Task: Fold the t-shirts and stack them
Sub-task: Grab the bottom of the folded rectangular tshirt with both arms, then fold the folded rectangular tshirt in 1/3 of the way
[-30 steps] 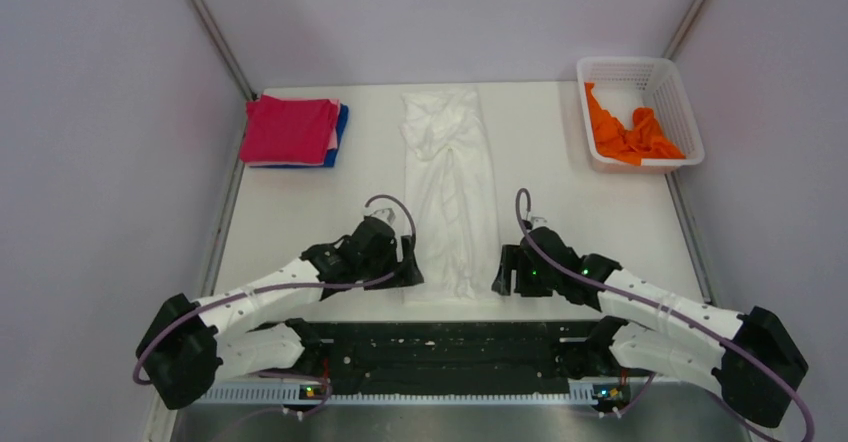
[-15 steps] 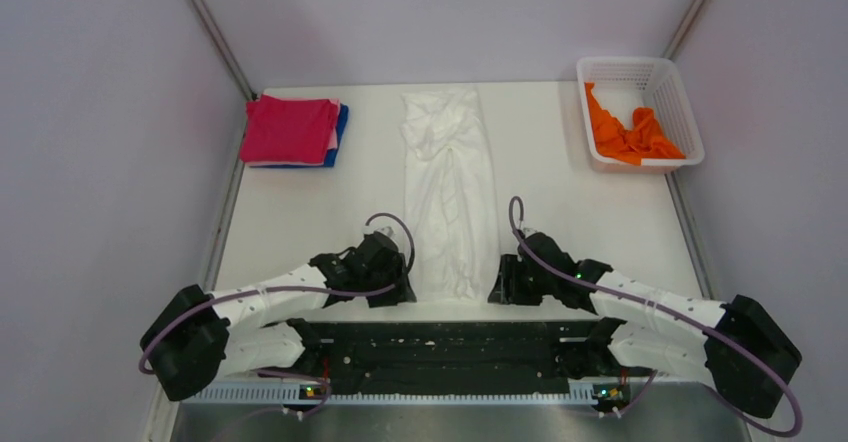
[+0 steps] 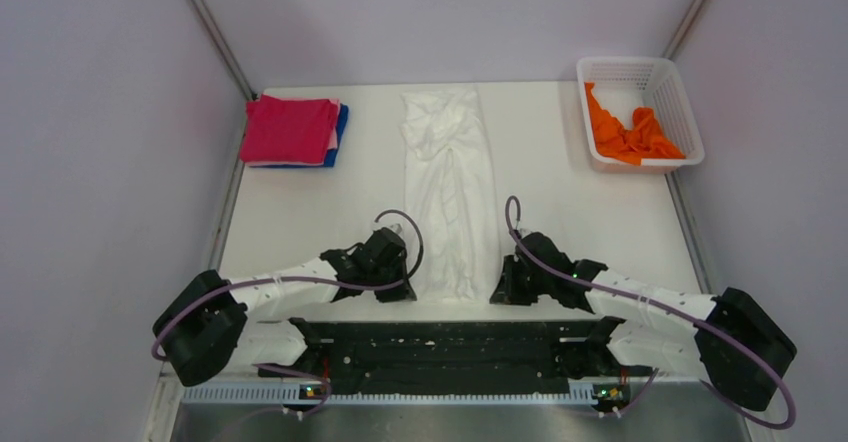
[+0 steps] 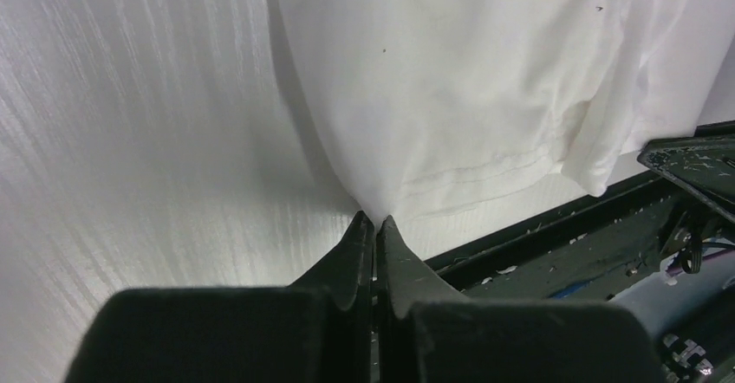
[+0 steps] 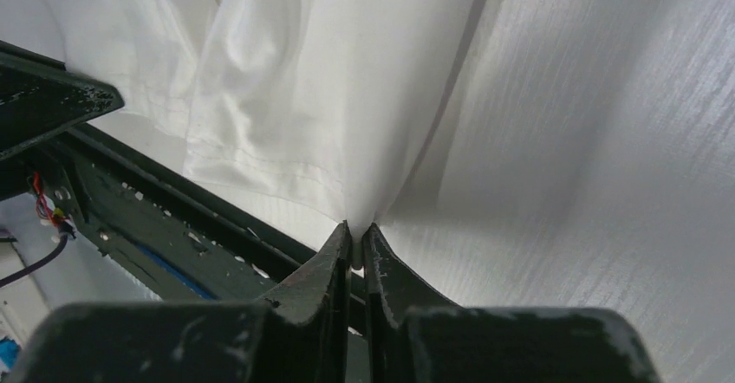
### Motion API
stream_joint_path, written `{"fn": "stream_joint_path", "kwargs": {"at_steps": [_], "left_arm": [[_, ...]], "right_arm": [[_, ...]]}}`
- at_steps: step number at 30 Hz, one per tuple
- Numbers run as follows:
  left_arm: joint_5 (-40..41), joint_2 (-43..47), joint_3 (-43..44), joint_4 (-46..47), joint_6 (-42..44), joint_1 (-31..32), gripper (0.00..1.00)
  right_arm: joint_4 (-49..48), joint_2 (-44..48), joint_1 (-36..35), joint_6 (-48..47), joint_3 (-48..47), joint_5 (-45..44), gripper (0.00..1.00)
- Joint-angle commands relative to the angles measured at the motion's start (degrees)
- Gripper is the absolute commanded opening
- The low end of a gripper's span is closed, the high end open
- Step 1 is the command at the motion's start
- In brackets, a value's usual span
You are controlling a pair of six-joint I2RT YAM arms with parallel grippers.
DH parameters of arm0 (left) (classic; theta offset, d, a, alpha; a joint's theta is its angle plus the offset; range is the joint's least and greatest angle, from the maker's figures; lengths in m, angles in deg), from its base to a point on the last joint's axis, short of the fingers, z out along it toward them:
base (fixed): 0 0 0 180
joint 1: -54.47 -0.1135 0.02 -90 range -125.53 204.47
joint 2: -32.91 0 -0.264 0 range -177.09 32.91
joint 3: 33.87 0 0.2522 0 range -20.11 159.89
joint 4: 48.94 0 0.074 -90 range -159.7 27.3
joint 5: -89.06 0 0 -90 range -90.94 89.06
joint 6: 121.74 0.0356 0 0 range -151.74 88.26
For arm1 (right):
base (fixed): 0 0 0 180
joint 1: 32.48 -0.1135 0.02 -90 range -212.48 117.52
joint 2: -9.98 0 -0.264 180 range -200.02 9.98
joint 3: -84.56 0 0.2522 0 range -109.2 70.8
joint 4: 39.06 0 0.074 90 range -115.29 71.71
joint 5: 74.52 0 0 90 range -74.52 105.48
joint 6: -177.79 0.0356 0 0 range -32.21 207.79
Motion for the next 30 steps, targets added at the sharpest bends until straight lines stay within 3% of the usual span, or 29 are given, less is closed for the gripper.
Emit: {"fn": "stream_joint_path", "kwargs": {"at_steps": [1, 7, 14, 20, 30], "left_arm": [[-1.88, 2.63, 3.82, 0.64, 1.41, 0.13, 0.00], [2.88, 4.62, 8.12, 0.74, 4.75, -0.79, 0.00], [3.20, 0.32, 14.89, 3.49, 7.93, -7.54, 0.00], [-3.04, -6.84, 19.97, 8.41, 10.55, -17.69, 0.00], [-3.32, -23.71, 37.30, 7.72, 16.82, -25.30, 0.00]], "right_arm": [[-4.71, 2.23, 0.25, 0.58, -1.65, 1.75, 0.08], [-5.73, 0.63, 2.33, -2.01, -8.11, 0.79, 0.03], [-11.44, -5.66, 8.43, -4.63, -15.79, 0.35, 0.00], [-15.17, -12.39, 15.88, -6.13, -22.93, 1.83, 0.00], [-21.84, -31.01, 24.48, -9.95, -37.16, 9.06, 0.00]]}}
